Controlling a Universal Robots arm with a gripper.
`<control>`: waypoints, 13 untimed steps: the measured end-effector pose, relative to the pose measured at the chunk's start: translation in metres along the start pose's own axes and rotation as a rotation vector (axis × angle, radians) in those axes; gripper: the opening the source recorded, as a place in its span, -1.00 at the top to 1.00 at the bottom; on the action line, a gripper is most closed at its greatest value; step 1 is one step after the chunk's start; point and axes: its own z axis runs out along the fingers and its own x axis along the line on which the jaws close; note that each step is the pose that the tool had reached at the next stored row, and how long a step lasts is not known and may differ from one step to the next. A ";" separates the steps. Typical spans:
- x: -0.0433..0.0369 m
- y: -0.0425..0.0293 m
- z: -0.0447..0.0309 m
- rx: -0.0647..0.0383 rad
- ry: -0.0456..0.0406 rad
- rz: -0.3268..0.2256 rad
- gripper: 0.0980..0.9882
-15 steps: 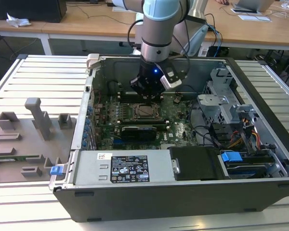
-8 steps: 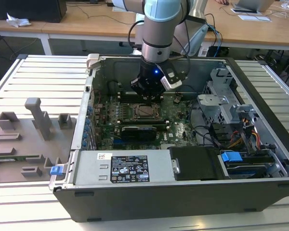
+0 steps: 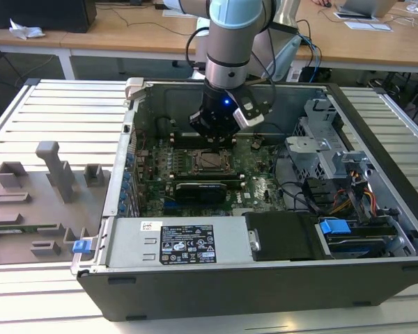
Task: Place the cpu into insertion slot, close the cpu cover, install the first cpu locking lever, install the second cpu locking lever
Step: 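Install the first cpu locking lever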
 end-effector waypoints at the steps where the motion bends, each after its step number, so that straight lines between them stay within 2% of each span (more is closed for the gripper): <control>1: 0.0000 0.0003 0.0001 -0.004 -0.0004 0.000 0.98; 3: 0.0008 0.0005 0.0001 -0.021 -0.0017 0.000 0.98; 6: 0.0012 0.0006 0.0001 -0.034 -0.0027 0.000 0.98; 11: -0.0007 0.0005 0.0002 -0.034 -0.0017 0.000 0.98; 13: -0.0044 0.0002 0.0007 -0.035 0.0025 0.000 0.98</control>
